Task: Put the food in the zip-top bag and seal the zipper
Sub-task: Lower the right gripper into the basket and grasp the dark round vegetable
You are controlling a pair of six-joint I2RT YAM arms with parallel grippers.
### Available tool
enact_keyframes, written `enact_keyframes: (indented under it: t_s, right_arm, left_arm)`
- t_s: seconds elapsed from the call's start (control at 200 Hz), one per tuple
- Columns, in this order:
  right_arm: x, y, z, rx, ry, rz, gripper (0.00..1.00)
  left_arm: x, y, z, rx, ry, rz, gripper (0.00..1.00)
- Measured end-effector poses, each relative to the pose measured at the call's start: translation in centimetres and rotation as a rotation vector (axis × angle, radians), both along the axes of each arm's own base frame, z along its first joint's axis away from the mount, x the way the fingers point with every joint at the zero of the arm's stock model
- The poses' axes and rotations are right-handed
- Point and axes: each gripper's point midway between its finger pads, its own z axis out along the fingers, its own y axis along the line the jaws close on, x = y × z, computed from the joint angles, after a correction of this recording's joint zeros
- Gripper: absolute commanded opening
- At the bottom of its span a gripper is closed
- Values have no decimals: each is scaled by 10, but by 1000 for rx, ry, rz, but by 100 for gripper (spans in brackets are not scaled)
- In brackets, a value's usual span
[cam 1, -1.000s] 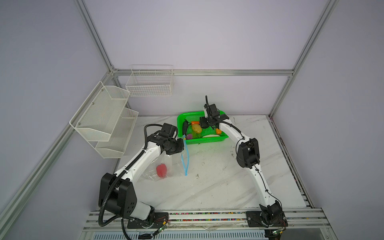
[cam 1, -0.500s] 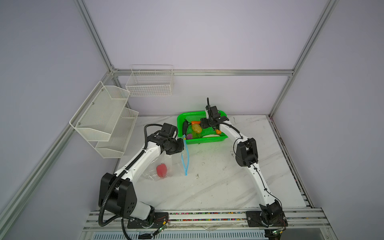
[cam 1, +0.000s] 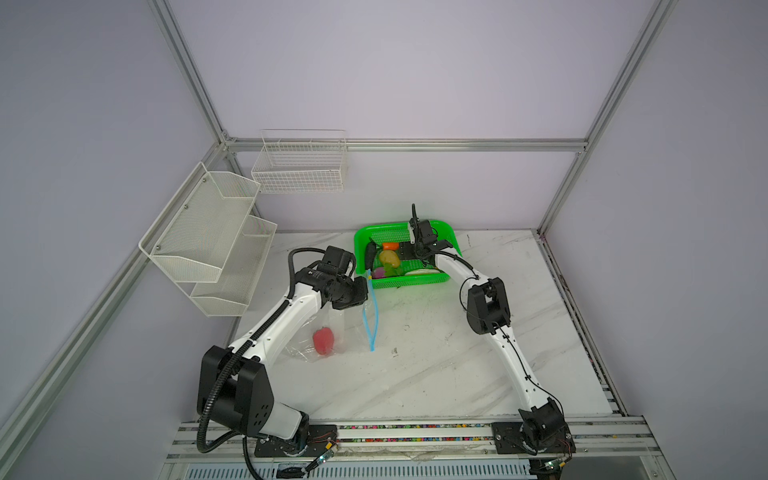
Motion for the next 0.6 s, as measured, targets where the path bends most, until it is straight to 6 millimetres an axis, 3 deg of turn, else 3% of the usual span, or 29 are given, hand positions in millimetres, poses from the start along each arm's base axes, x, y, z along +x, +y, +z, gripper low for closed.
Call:
enact_keyframes:
  t_s: [0.285, 0.6]
  right_arm:
    - [4, -4, 1, 16, -16, -16, 65]
    - [-4, -15, 4, 39, 0, -24, 61]
  left_arm:
    - [0, 0, 0, 0, 0, 0, 0]
    - [0, 0, 0, -1, 0, 0, 0]
